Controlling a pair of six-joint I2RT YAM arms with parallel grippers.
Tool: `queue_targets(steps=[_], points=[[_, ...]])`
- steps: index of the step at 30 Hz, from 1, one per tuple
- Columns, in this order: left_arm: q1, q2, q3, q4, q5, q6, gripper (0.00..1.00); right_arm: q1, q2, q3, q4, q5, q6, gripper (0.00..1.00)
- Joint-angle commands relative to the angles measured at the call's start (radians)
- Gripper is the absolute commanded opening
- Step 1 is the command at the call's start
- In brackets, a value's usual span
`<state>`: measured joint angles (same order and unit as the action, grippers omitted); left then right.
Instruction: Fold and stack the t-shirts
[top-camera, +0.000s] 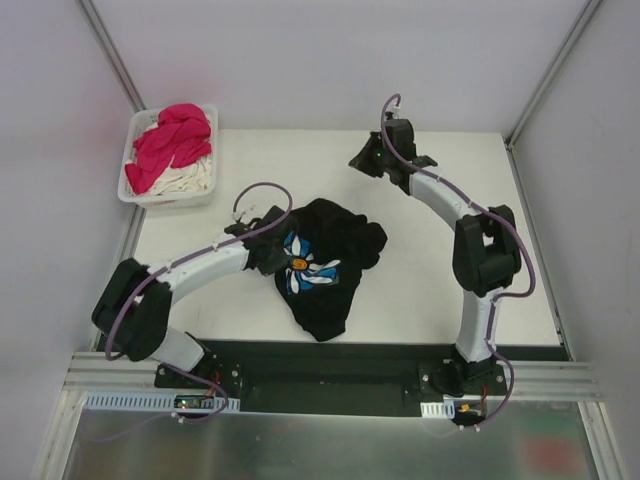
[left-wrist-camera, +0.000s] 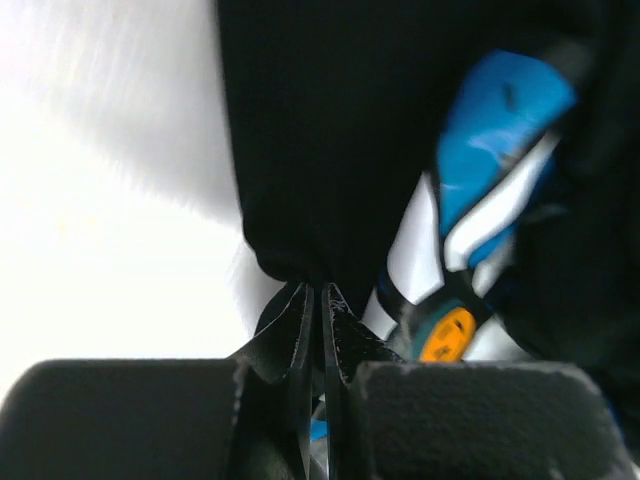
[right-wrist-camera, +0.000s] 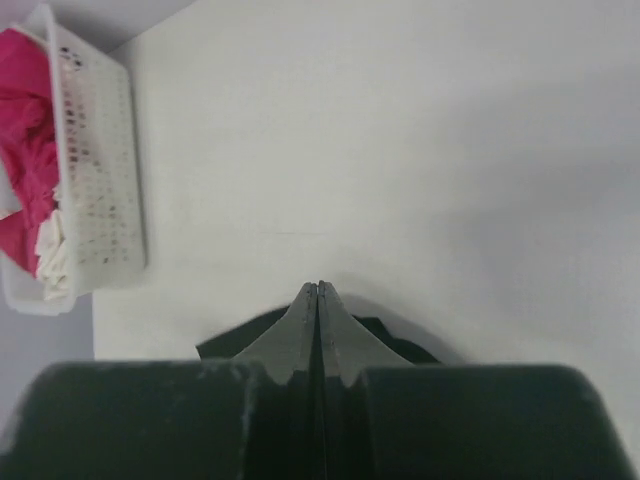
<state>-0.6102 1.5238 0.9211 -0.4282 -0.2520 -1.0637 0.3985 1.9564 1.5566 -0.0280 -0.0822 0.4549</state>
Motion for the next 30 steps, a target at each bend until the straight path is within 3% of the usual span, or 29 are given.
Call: queue_targets(steps=[1, 2, 3, 4, 6, 7, 8, 10, 12, 13, 14, 17, 23, 30], points=[[-0.086, -0.146, 0.033, -0.282, -0.173, -0.215, 0.0, 0.017, 0.033, 0.207, -0.108, -0.205, -0.076, 0.01], [-0.088, -0.154, 0.041, -0.294, -0.149, -0.214, 0.0, 0.022, 0.027, 0.226, -0.178, -0.202, -0.078, 0.01], [-0.089, -0.155, 0.047, -0.338, -0.144, -0.216, 0.11, 0.023, -0.005, 0.235, -0.205, -0.197, -0.082, 0.05], [-0.091, -0.157, 0.054, -0.362, -0.151, -0.217, 0.28, 0.025, -0.026, 0.226, -0.232, -0.194, -0.088, 0.11], [-0.091, -0.189, 0.081, -0.394, -0.205, -0.196, 0.59, 0.028, -0.091, 0.18, -0.311, -0.166, -0.102, 0.35], [-0.089, -0.211, 0.093, -0.403, -0.236, -0.135, 0.7, 0.028, -0.165, 0.098, -0.323, -0.16, -0.102, 0.44], [-0.088, -0.253, 0.126, -0.405, -0.262, -0.096, 0.77, 0.033, -0.204, 0.051, -0.331, -0.166, -0.102, 0.61], [-0.06, -0.299, 0.163, -0.396, -0.311, 0.012, 0.9, 0.04, -0.313, -0.085, -0.339, -0.179, -0.101, 0.68], [-0.03, -0.335, 0.203, -0.322, -0.297, 0.152, 0.91, 0.069, -0.378, -0.166, -0.355, -0.192, -0.099, 0.76], [0.008, -0.336, 0.214, -0.263, -0.244, 0.304, 0.92, 0.083, -0.405, -0.203, -0.354, -0.191, -0.104, 0.78], [0.024, -0.323, 0.222, -0.157, -0.198, 0.365, 0.92, 0.121, -0.457, -0.275, -0.354, -0.18, -0.104, 0.81], [0.096, -0.24, 0.246, -0.051, -0.055, 0.471, 0.89, 0.196, -0.52, -0.401, -0.282, -0.165, -0.078, 0.81], [0.232, -0.038, 0.248, -0.053, 0.066, 0.383, 0.79, 0.272, -0.476, -0.414, -0.161, -0.064, -0.038, 0.76], [0.267, 0.142, 0.21, -0.055, 0.063, 0.312, 0.7, 0.287, -0.213, -0.175, -0.179, -0.005, -0.059, 0.59]])
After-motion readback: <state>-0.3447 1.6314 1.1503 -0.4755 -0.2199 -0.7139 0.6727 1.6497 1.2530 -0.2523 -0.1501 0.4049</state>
